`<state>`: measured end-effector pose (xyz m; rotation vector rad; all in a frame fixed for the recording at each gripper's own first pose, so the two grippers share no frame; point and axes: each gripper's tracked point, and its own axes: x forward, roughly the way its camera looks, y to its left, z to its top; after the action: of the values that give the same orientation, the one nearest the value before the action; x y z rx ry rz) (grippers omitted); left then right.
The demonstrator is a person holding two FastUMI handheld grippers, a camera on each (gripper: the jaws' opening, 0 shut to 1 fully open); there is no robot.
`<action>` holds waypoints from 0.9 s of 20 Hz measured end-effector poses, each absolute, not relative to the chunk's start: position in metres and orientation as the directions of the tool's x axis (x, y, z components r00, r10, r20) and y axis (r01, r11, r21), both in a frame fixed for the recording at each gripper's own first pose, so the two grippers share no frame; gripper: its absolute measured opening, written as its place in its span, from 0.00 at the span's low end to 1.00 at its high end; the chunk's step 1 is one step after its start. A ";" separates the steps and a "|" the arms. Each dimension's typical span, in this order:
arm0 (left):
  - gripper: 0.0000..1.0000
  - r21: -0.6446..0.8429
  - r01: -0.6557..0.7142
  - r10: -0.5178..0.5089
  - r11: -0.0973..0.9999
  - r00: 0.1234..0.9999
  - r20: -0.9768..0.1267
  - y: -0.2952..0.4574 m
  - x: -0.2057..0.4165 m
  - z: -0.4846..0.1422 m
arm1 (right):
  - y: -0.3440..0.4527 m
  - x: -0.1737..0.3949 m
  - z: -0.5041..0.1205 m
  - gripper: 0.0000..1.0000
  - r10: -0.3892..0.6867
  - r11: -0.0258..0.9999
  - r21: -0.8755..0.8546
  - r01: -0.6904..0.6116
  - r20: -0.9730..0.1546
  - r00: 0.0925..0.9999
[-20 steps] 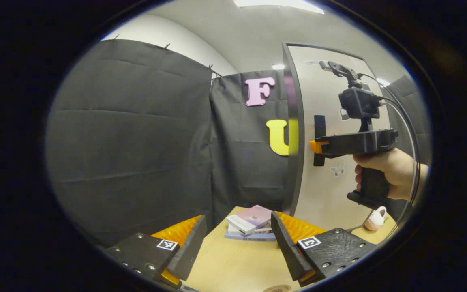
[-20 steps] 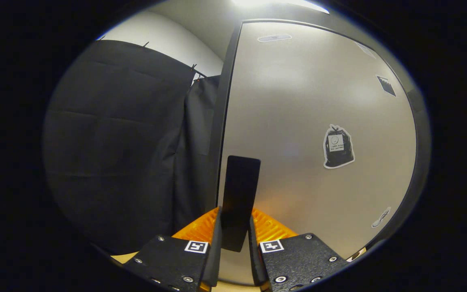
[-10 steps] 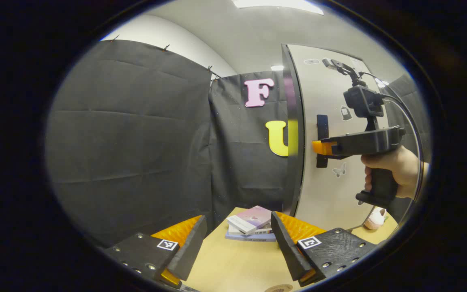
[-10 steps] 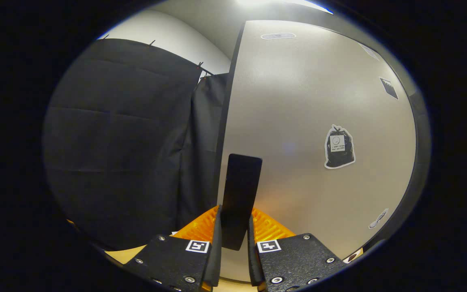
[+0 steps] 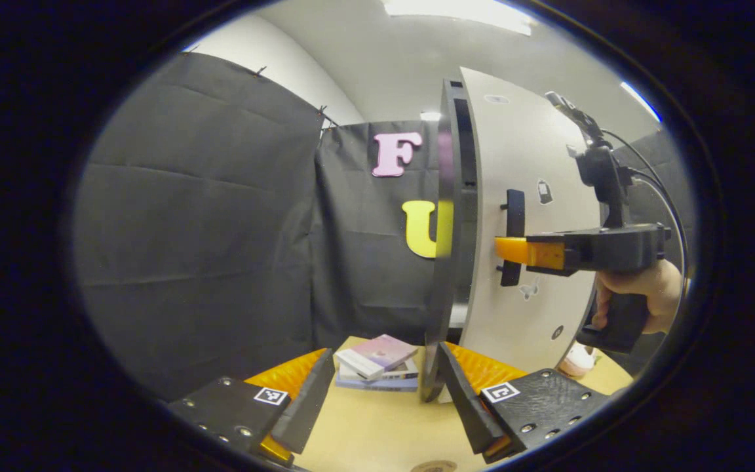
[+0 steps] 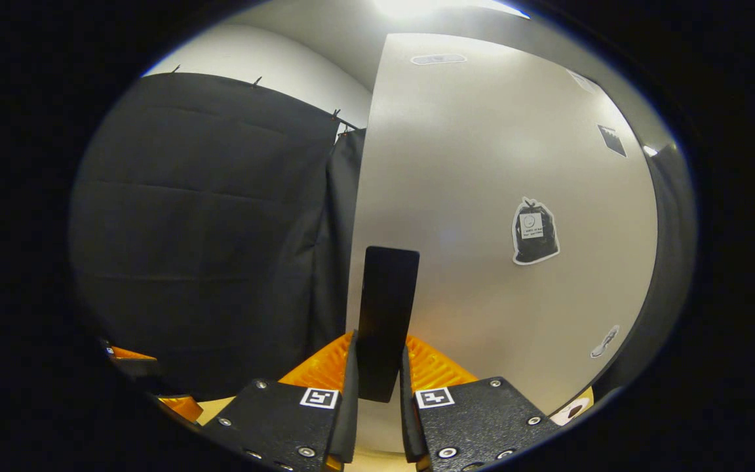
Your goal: Open the cabinet door with the right hand, grasp the bottle in the cabinet with the left hand and place it on the coaster, then close the cabinet door with the right hand.
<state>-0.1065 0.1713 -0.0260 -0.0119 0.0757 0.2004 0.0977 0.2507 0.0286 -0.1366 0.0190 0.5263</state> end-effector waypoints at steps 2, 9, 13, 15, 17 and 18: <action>0.99 0.000 -0.180 0.179 0.984 0.981 -0.068 0.168 -0.107 -0.020 | 0.248 0.097 0.028 0.29 0.524 0.841 -0.120 -0.528 -0.062 0.849; 0.99 0.039 -0.175 0.176 0.984 0.984 -0.035 0.159 -0.116 0.002 | 0.239 0.095 0.025 0.25 0.613 0.780 -0.090 -0.619 -0.087 0.785; 0.91 0.058 -0.210 0.213 0.976 0.977 -0.034 0.144 -0.133 0.014 | 0.231 0.091 0.022 0.25 0.644 0.755 -0.076 -0.652 -0.102 0.758; 0.91 0.060 -0.225 0.228 0.973 0.973 -0.042 0.136 -0.148 0.016 | 0.228 0.090 0.022 0.25 0.662 0.740 -0.064 -0.670 -0.106 0.742; 0.91 0.064 -0.234 0.237 0.970 0.970 -0.050 0.127 -0.157 0.016 | 0.224 0.086 0.022 0.25 0.674 0.730 -0.055 -0.681 -0.104 0.731; 0.90 0.070 -0.238 0.242 0.969 0.969 -0.053 0.124 -0.160 0.017 | 0.221 0.083 0.022 0.24 0.680 0.725 -0.056 -0.687 -0.104 0.726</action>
<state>-0.1600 0.1237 0.0169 0.0631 0.0614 0.2425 0.0834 0.2207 0.0224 -0.0932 0.0776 0.7548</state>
